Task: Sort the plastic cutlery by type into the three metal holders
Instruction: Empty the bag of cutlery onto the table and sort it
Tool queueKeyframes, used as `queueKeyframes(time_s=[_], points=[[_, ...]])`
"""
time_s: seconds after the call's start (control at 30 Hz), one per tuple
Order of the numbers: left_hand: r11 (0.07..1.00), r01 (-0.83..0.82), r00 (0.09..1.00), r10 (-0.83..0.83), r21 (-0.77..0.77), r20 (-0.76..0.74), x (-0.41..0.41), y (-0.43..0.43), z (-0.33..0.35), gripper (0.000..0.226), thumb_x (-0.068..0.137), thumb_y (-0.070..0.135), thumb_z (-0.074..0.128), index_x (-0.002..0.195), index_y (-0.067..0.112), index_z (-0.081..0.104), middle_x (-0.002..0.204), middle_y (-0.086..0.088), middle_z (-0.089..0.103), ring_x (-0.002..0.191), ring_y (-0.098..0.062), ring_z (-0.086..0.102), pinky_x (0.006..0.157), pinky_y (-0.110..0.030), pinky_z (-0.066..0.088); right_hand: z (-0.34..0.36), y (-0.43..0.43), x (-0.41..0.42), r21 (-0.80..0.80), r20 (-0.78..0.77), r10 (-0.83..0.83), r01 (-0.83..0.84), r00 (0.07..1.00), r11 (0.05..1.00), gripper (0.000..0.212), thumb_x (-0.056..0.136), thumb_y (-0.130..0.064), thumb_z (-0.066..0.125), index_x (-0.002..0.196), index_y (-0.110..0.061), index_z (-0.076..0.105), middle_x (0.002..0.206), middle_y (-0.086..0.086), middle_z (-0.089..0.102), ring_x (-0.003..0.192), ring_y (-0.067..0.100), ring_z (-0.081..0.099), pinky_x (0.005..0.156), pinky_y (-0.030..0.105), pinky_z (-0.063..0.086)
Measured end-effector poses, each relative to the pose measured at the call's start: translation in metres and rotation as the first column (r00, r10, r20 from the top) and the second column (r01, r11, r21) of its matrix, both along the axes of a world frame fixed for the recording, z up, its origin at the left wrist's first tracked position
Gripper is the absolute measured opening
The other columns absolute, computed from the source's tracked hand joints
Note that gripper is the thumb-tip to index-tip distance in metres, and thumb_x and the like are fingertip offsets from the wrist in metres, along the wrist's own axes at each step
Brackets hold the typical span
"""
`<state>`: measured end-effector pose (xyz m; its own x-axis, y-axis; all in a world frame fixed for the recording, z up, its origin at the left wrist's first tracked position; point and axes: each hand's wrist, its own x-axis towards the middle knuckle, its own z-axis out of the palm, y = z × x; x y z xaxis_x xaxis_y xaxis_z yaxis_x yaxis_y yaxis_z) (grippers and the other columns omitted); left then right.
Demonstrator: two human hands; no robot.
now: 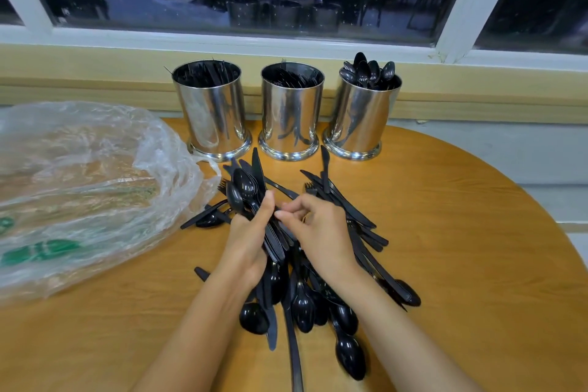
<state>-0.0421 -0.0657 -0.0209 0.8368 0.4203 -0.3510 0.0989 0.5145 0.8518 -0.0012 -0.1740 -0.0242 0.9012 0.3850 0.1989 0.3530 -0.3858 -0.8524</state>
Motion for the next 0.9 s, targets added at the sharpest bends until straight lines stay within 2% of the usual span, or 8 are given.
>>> queueKeyframes(time_s=[0.1,0.23,0.33,0.4,0.53,0.63,0.77,0.9], points=[[0.998,-0.037,0.999,0.037,-0.042,0.015,-0.001,0.0,0.004,0.016,0.094,0.025,0.062,0.091,0.011,0.068,0.084,-0.002,0.075,0.08,-0.017,0.074,0.066,-0.031,0.059,-0.004,-0.003,-0.007,-0.037,-0.009,0.069,-0.07,0.998,0.997,0.01,0.088,-0.029,0.07,0.095,-0.024,0.075,0.086,-0.019,0.068,0.064,-0.005,0.059,0.063,0.016,0.045],[0.992,-0.096,0.995,0.097,-0.077,0.003,0.0,0.007,0.002,0.012,0.095,0.018,0.061,0.101,0.009,0.066,0.083,-0.004,0.07,0.079,-0.018,0.067,0.078,-0.035,0.054,0.006,-0.025,0.007,-0.018,-0.041,0.034,-0.035,0.999,0.999,0.012,0.09,-0.026,0.065,0.099,-0.028,0.074,0.095,-0.015,0.068,0.058,-0.007,0.057,0.058,0.01,0.047],[0.994,-0.065,0.998,0.067,-0.084,0.012,0.0,0.014,0.0,0.01,0.097,0.019,0.06,0.1,0.01,0.061,0.069,0.001,0.058,0.057,-0.013,0.054,0.061,-0.028,0.051,0.007,-0.05,0.04,-0.096,-0.047,-0.131,0.126,0.99,0.987,0.008,0.091,-0.025,0.065,0.092,-0.031,0.07,0.084,-0.02,0.065,0.053,-0.003,0.058,0.053,0.009,0.044],[0.996,-0.042,0.999,0.044,-0.084,0.019,-0.001,0.016,-0.001,0.011,0.097,0.018,0.059,0.105,0.011,0.059,0.067,0.003,0.055,0.052,-0.011,0.05,0.059,-0.026,0.047,0.002,-0.062,0.06,-0.214,-0.027,-0.192,0.182,0.981,0.96,0.007,0.091,-0.023,0.066,0.096,-0.025,0.071,0.086,-0.016,0.065,0.061,-0.002,0.057,0.054,0.009,0.039],[0.996,-0.025,0.999,0.027,-0.083,0.021,0.0,0.015,-0.001,0.014,0.098,0.013,0.057,0.112,0.011,0.06,0.067,0.002,0.054,0.051,-0.01,0.049,0.062,-0.028,0.045,-0.008,-0.055,0.085,-0.341,0.003,-0.175,0.166,0.985,0.925,0.014,0.091,-0.023,0.066,0.101,-0.014,0.071,0.084,-0.009,0.062,0.076,0.002,0.054,0.061,0.01,0.037],[0.996,-0.017,1.0,0.018,-0.085,0.021,0.0,0.013,-0.001,0.018,0.098,0.012,0.056,0.115,0.01,0.06,0.068,0.001,0.054,0.051,-0.01,0.049,0.063,-0.029,0.044,-0.005,-0.027,0.093,-0.403,0.065,-0.108,0.125,0.992,0.907,0.021,0.09,-0.03,0.067,0.099,-0.011,0.067,0.074,-0.008,0.056,0.074,0.01,0.055,0.065,0.021,0.046],[0.997,-0.021,1.0,0.023,-0.074,0.017,-0.004,0.014,0.0,0.017,0.098,0.009,0.055,0.114,0.01,0.06,0.068,0.0,0.055,0.051,-0.01,0.05,0.063,-0.029,0.045,0.002,0.008,0.098,-0.688,0.146,-0.031,0.124,0.989,0.715,0.032,0.091,-0.043,0.063,0.087,-0.012,0.054,0.074,-0.001,0.052,0.071,0.018,0.055,0.055,0.028,0.042],[0.997,-0.016,1.0,0.016,-0.07,0.012,-0.009,0.018,0.0,0.016,0.097,0.011,0.057,0.113,0.01,0.062,0.068,0.0,0.057,0.055,-0.012,0.051,0.063,-0.029,0.047,0.003,0.023,0.106,-0.774,0.162,-0.044,0.155,0.986,0.614,0.011,0.094,-0.018,0.058,0.089,-0.008,0.058,0.085,0.004,0.056,0.075,0.022,0.056,0.061,0.03,0.045]])
